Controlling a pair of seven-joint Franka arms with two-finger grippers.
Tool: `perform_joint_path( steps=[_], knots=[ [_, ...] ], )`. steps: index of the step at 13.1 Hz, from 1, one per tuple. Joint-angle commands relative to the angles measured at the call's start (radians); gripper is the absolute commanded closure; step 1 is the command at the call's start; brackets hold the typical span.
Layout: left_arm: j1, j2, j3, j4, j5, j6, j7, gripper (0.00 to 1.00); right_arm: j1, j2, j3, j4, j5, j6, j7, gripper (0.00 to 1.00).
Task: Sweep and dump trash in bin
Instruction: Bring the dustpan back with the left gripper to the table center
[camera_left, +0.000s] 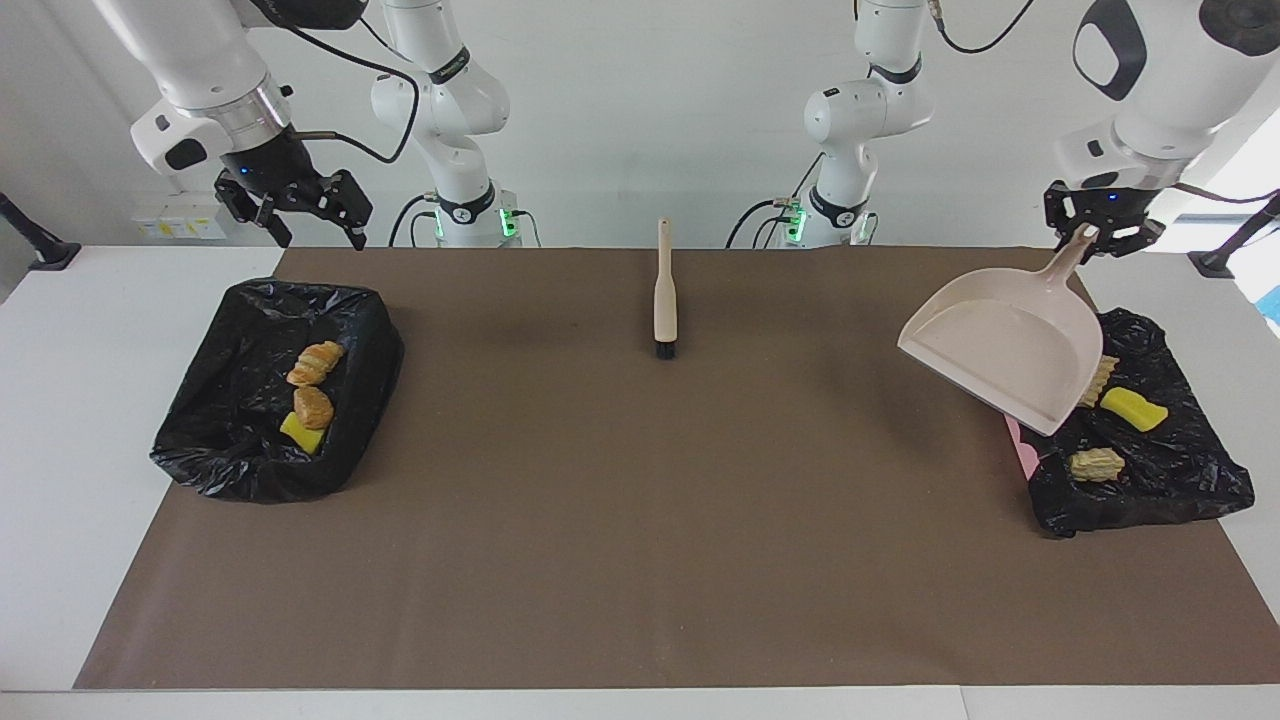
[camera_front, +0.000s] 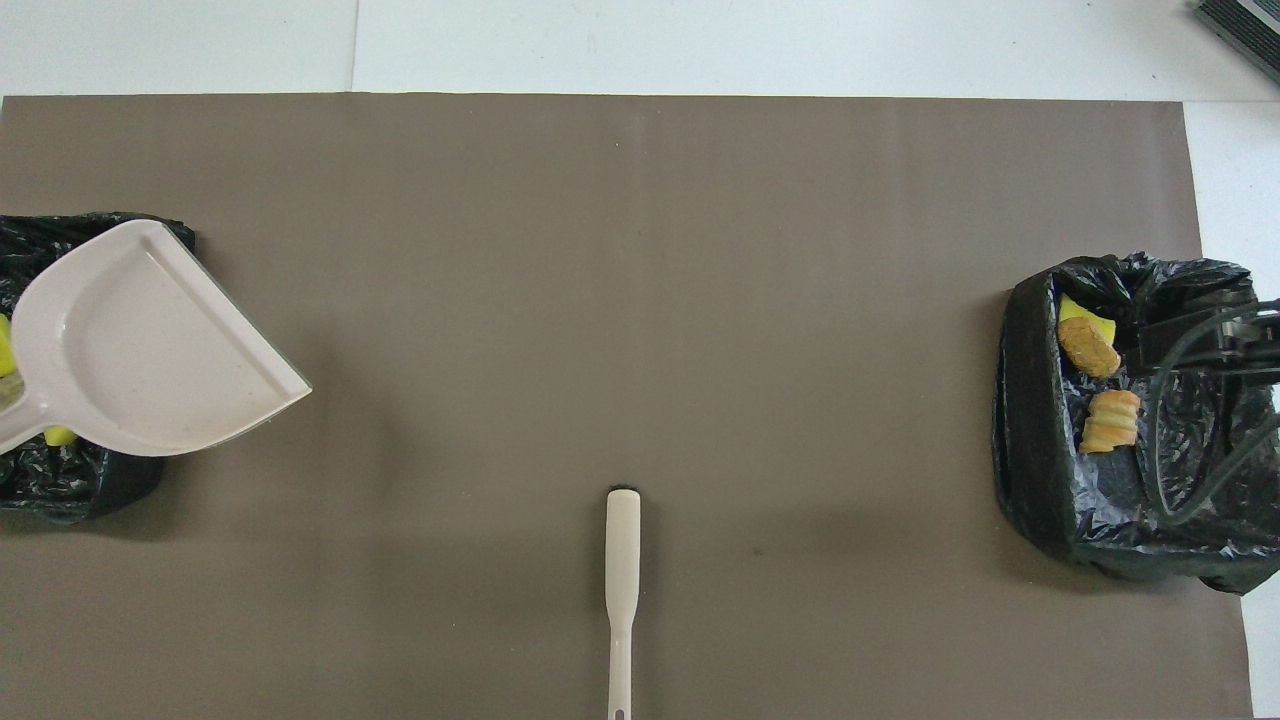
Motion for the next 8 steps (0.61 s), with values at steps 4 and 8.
perform_joint_path(
  steps=[4, 8],
  knots=[
    [-0.292, -0.052, 0.016, -0.138, -0.161, 0.158, -0.639, 1.0, -0.004, -0.011, 0.003, -0.005, 0.02, -0.015, 0.008, 0.0],
    [-0.455, 0.011, 0.016, -0.144, -0.227, 0.309, -0.912, 1.0, -0.004, -0.01, 0.004, -0.003, 0.02, -0.015, 0.008, 0.0]
  ],
)
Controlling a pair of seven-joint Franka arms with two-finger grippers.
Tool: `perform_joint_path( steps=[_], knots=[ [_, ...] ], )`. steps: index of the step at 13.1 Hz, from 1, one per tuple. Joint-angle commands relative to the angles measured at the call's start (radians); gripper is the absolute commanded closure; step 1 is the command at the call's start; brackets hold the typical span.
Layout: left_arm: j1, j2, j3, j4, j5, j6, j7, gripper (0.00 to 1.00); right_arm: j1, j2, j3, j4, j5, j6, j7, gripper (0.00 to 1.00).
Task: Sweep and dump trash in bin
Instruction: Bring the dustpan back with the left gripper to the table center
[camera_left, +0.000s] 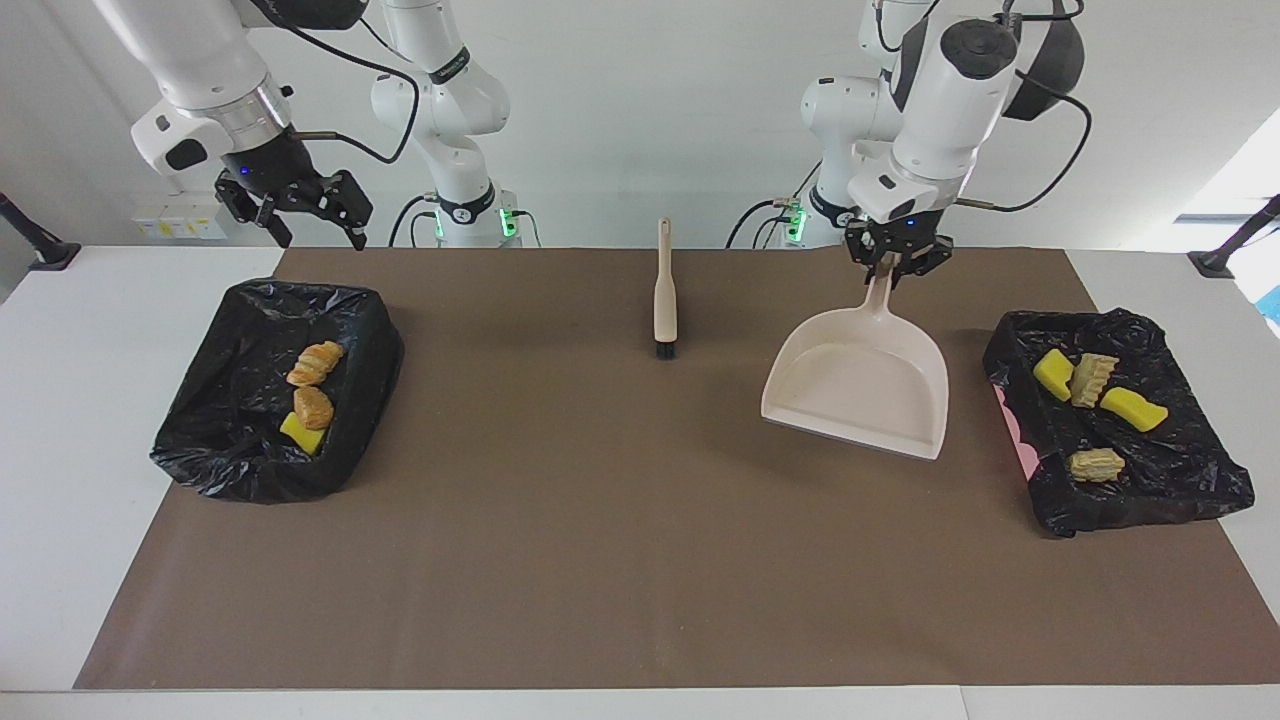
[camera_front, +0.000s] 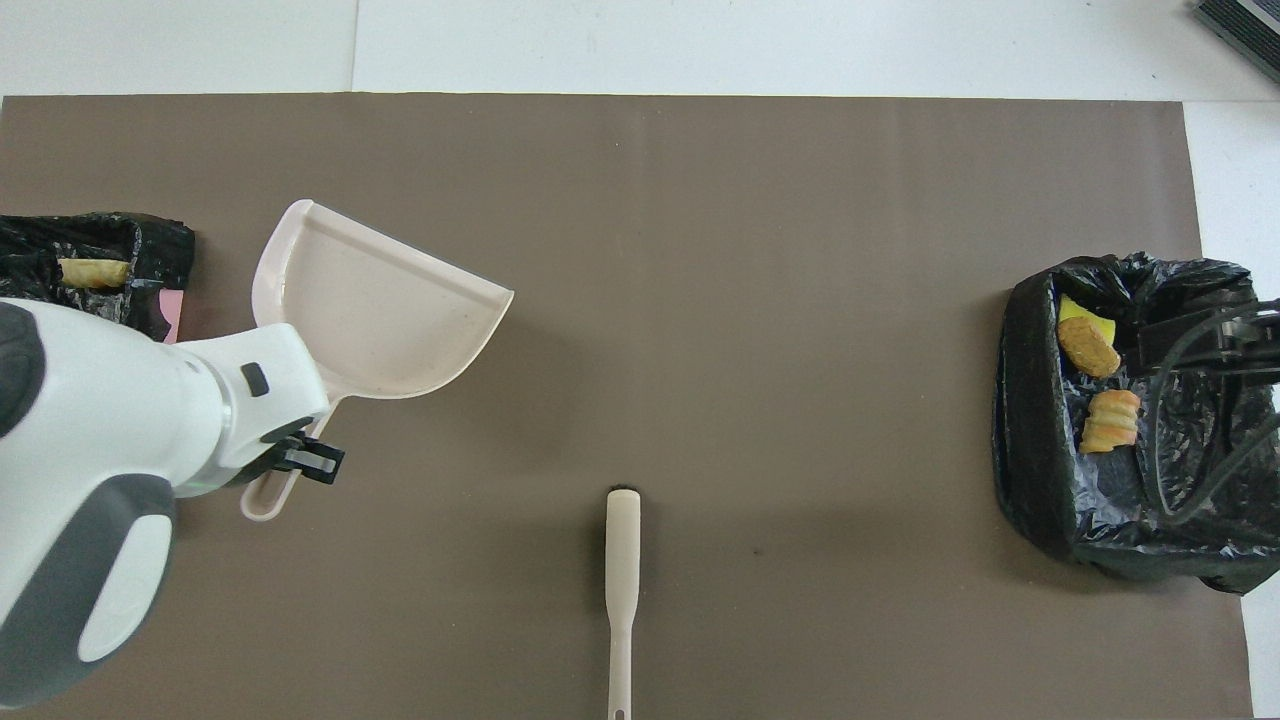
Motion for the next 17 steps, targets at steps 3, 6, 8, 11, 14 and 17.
perform_joint_path(
  steps=[3, 6, 8, 11, 14, 17],
  knots=[
    [-0.198, 0.123, 0.021, -0.003, -0.048, 0.247, -0.272, 1.0, -0.004, -0.011, 0.004, -0.003, 0.02, -0.015, 0.008, 0.0],
    [-0.287, 0.292, 0.021, 0.069, -0.048, 0.376, -0.394, 1.0, -0.004, -0.01, 0.004, -0.003, 0.02, -0.015, 0.008, 0.0],
    [-0.294, 0.387, 0.02, 0.135, -0.051, 0.447, -0.424, 1.0, -0.004, -0.01, 0.004, -0.003, 0.02, -0.015, 0.008, 0.0],
    [-0.327, 0.49, 0.021, 0.227, -0.167, 0.479, -0.433, 1.0, -0.004, -0.01, 0.004, -0.003, 0.02, -0.015, 0.008, 0.0],
    [-0.336, 0.512, 0.02, 0.227, -0.177, 0.509, -0.435, 1.0, -0.004, -0.01, 0.004, -0.003, 0.02, -0.015, 0.008, 0.0],
    [-0.361, 0.544, 0.021, 0.224, -0.19, 0.513, -0.47, 1.0, -0.004, -0.01, 0.004, -0.003, 0.02, -0.015, 0.008, 0.0]
  ],
)
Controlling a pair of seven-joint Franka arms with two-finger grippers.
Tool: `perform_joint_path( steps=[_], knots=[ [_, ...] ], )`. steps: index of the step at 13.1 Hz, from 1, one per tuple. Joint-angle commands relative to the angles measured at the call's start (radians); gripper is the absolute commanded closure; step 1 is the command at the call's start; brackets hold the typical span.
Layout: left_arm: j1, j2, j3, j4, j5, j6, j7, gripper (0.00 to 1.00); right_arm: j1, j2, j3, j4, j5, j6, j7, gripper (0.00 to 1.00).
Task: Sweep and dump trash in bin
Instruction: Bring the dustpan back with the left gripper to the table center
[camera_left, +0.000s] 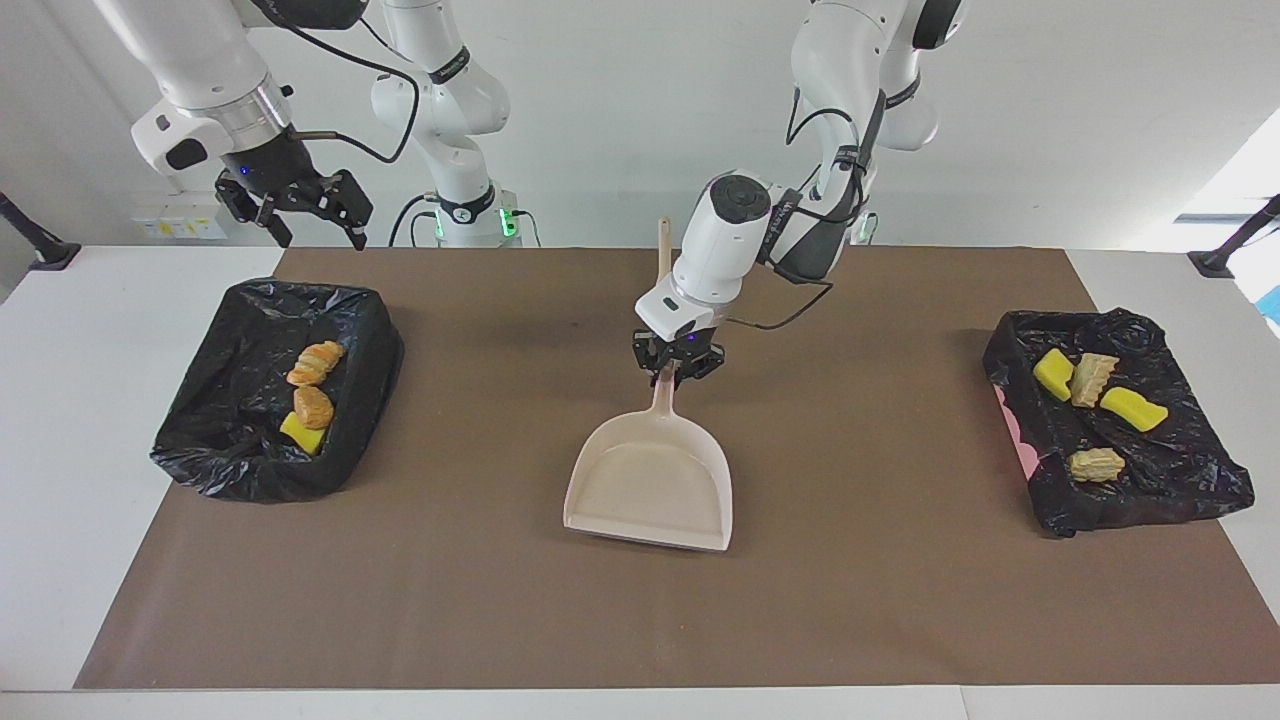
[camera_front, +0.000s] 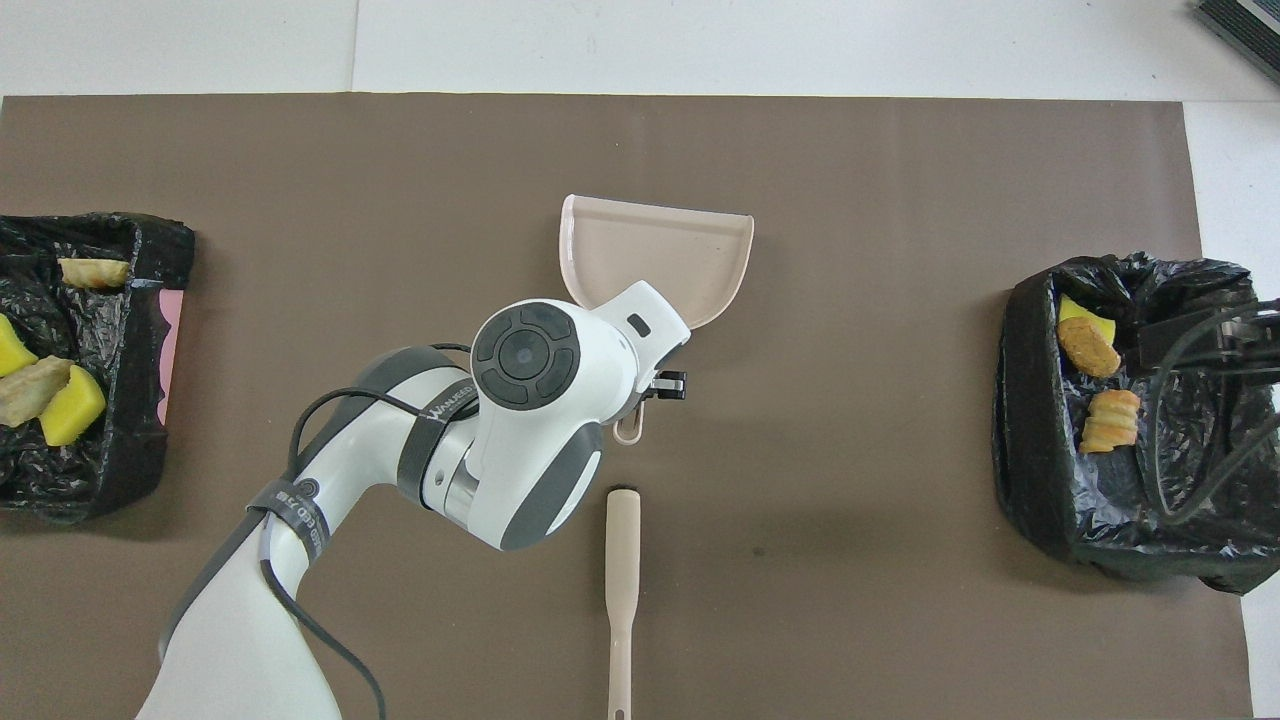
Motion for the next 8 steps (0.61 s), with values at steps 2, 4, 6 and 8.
perform_joint_path(
  steps=[2, 4, 6, 8],
  knots=[
    [-0.033, 0.049, 0.02, 0.019, -0.02, 0.042, -0.05, 1.0, -0.004, -0.01, 0.004, -0.003, 0.02, -0.015, 0.008, 0.0],
    [-0.034, 0.049, 0.019, 0.006, -0.022, 0.043, -0.052, 1.0, -0.004, -0.01, 0.004, -0.005, 0.02, -0.015, 0.008, 0.0],
    [-0.033, 0.051, 0.019, 0.004, -0.022, 0.052, -0.053, 0.99, -0.004, -0.01, 0.004, -0.003, 0.02, -0.015, 0.008, 0.0],
    [-0.036, 0.049, 0.02, -0.006, -0.022, 0.06, -0.061, 0.73, -0.004, -0.01, 0.004, -0.005, 0.02, -0.015, 0.008, 0.0]
  ],
)
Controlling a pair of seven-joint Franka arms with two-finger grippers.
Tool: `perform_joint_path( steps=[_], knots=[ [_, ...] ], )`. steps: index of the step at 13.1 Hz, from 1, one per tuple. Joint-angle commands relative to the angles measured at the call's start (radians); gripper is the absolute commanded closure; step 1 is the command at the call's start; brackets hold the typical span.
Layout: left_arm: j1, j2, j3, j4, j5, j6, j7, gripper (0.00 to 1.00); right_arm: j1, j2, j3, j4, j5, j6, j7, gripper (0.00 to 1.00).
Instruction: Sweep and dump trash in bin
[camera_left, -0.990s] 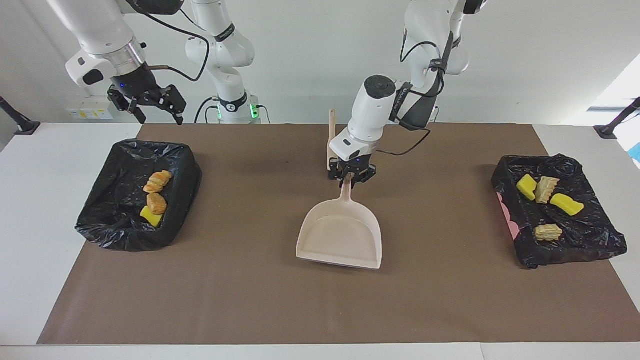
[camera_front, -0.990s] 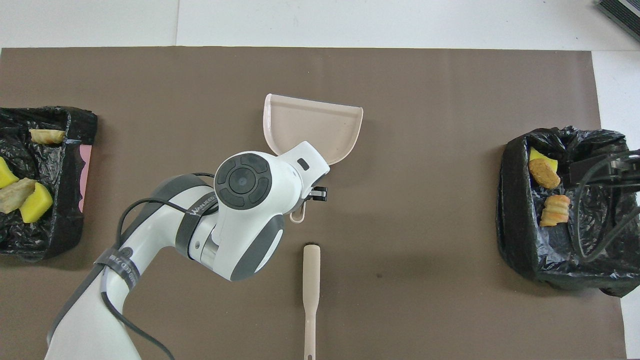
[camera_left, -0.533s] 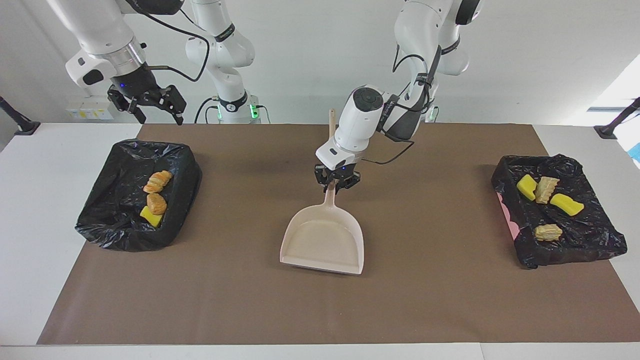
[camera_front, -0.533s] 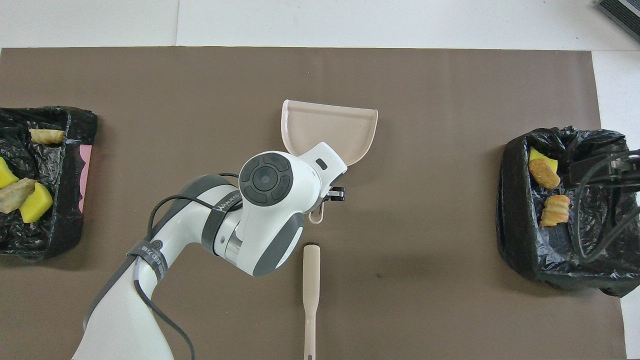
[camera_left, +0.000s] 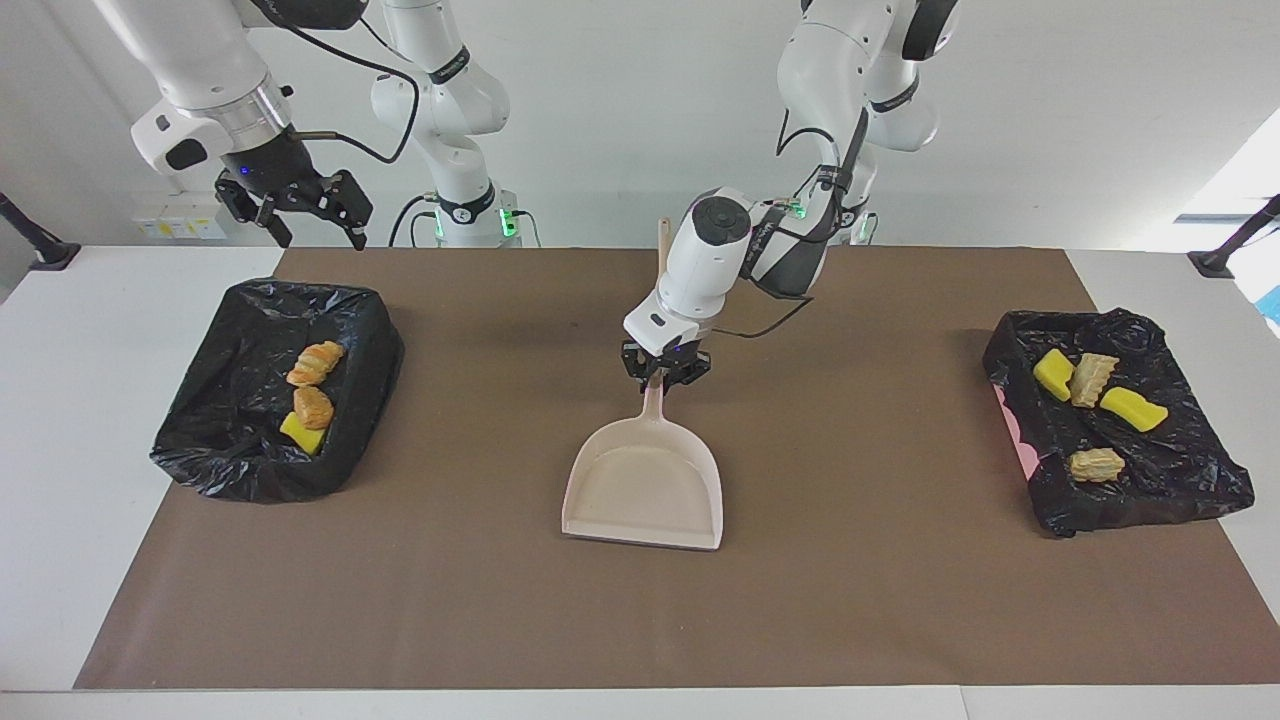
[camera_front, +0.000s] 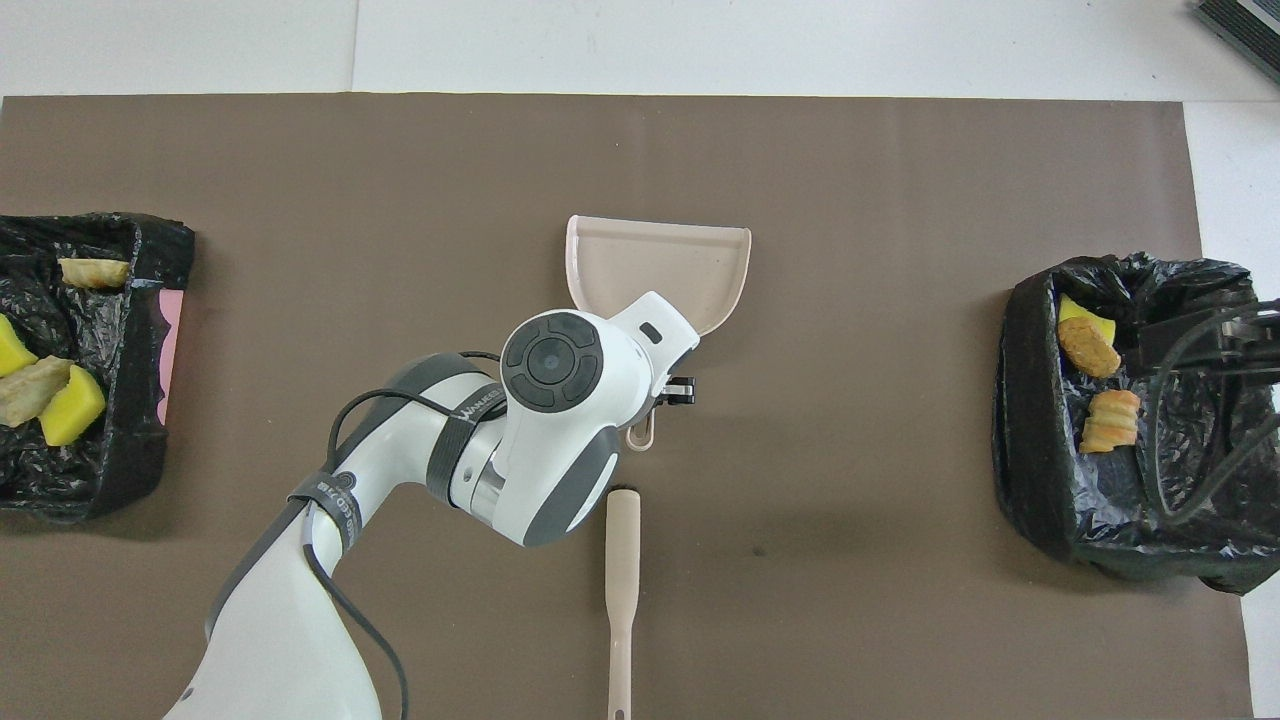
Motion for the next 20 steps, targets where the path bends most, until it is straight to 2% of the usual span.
perform_joint_path(
  steps=[1, 4, 6, 10, 13, 20],
  knots=[
    [-0.027, -0.003, 0.018, -0.01, -0.018, 0.023, -0.029, 0.58, -0.004, -0.01, 0.004, -0.005, 0.02, -0.015, 0.008, 0.0],
    [-0.028, -0.003, 0.018, -0.008, -0.018, 0.02, -0.074, 0.0, -0.004, -0.01, 0.004, -0.003, 0.02, -0.015, 0.008, 0.0],
    [-0.02, -0.006, 0.02, -0.007, -0.018, -0.006, -0.112, 0.0, -0.004, -0.011, 0.004, -0.003, 0.02, -0.015, 0.008, 0.0],
    [0.067, -0.125, 0.034, -0.007, -0.007, -0.208, -0.089, 0.0, -0.004, -0.01, 0.004, -0.005, 0.02, -0.015, 0.008, 0.0],
    [0.136, -0.167, 0.034, -0.01, -0.004, -0.295, -0.045, 0.0, -0.004, -0.01, 0.004, -0.005, 0.02, -0.015, 0.008, 0.0],
    [0.368, -0.317, 0.034, -0.036, -0.004, -0.522, 0.271, 0.0, -0.004, -0.01, 0.004, -0.003, 0.02, -0.015, 0.008, 0.0]
  ],
)
